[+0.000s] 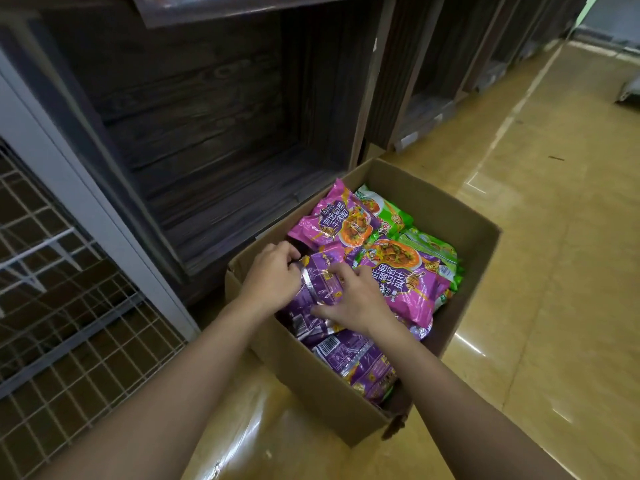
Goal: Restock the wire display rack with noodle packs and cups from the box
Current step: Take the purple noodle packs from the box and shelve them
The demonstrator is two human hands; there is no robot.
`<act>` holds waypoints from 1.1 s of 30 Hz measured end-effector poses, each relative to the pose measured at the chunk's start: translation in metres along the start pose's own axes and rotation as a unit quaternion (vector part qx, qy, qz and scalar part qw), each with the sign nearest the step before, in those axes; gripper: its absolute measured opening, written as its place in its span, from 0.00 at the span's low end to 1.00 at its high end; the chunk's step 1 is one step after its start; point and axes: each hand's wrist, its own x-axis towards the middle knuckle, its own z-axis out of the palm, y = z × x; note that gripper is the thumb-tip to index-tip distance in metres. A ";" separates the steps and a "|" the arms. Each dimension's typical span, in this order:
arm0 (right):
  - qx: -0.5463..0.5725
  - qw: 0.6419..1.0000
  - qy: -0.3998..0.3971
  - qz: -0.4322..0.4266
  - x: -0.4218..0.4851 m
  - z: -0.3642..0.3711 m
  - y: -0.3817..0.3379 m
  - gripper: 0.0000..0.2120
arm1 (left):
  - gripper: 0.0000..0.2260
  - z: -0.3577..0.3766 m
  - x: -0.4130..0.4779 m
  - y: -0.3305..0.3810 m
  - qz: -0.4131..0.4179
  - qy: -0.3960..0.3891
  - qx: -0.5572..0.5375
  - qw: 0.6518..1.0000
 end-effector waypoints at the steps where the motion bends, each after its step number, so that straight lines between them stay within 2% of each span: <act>1: 0.025 1.000 -0.003 0.010 -0.002 -0.007 0.003 0.37 | 0.14 0.001 -0.001 -0.002 0.007 -0.009 -0.001 1.000; 4: 0.168 0.982 -0.028 0.083 0.001 -0.028 0.016 0.34 | 0.26 0.001 -0.002 -0.003 0.065 -0.027 0.004 0.998; 6: 0.312 0.937 -0.095 0.123 0.001 -0.043 0.021 0.28 | 0.32 -0.001 0.000 0.000 0.088 -0.037 -0.008 0.995; 8: 0.410 0.884 -0.175 0.143 -0.002 -0.056 0.022 0.23 | 0.31 -0.003 0.001 0.006 0.108 -0.045 -0.056 0.991; 10: 0.455 0.849 -0.213 0.165 -0.008 -0.064 0.023 0.25 | 0.28 -0.007 0.003 0.016 0.121 -0.053 -0.115 0.985; 13: 0.473 0.828 -0.248 0.174 -0.011 -0.067 0.028 0.35 | 0.22 -0.010 0.005 0.024 0.078 -0.054 -0.136 0.986; 15: 0.443 0.846 -0.236 0.179 -0.007 -0.068 0.033 0.40 | 0.21 -0.007 0.007 0.020 0.035 -0.026 -0.109 0.993; 18: 0.398 0.888 -0.177 0.145 -0.006 -0.071 0.032 0.39 | 0.22 -0.001 0.010 0.014 -0.033 -0.027 -0.104 0.994; 20: 0.407 0.893 -0.156 0.112 -0.007 -0.071 0.028 0.40 | 0.21 -0.002 0.009 0.016 -0.061 -0.036 -0.102 0.992; 23: 0.398 0.907 -0.103 0.094 -0.006 -0.065 0.025 0.44 | 0.23 -0.005 0.008 0.023 -0.064 0.008 -0.146 0.987; 25: 0.415 0.901 -0.073 0.098 -0.005 -0.065 0.023 0.40 | 0.21 -0.007 0.007 0.027 -0.075 0.041 -0.191 0.978; 27: 0.366 0.927 -0.030 0.076 -0.006 -0.071 0.021 0.30 | 0.18 -0.010 0.007 0.027 -0.083 0.053 -0.174 0.980; 29: 0.291 0.956 -0.020 0.024 -0.005 -0.085 0.018 0.23 | 0.18 -0.011 0.008 0.024 -0.036 0.093 -0.121 0.988; 31: 0.229 0.970 -0.068 -0.049 -0.004 -0.097 0.008 0.22 | 0.22 -0.013 0.007 0.027 0.053 0.119 -0.101 0.986; 33: 0.141 0.979 -0.095 -0.115 0.004 -0.099 0.000 0.26 | 0.29 -0.014 0.005 0.032 0.120 0.040 -0.093 0.988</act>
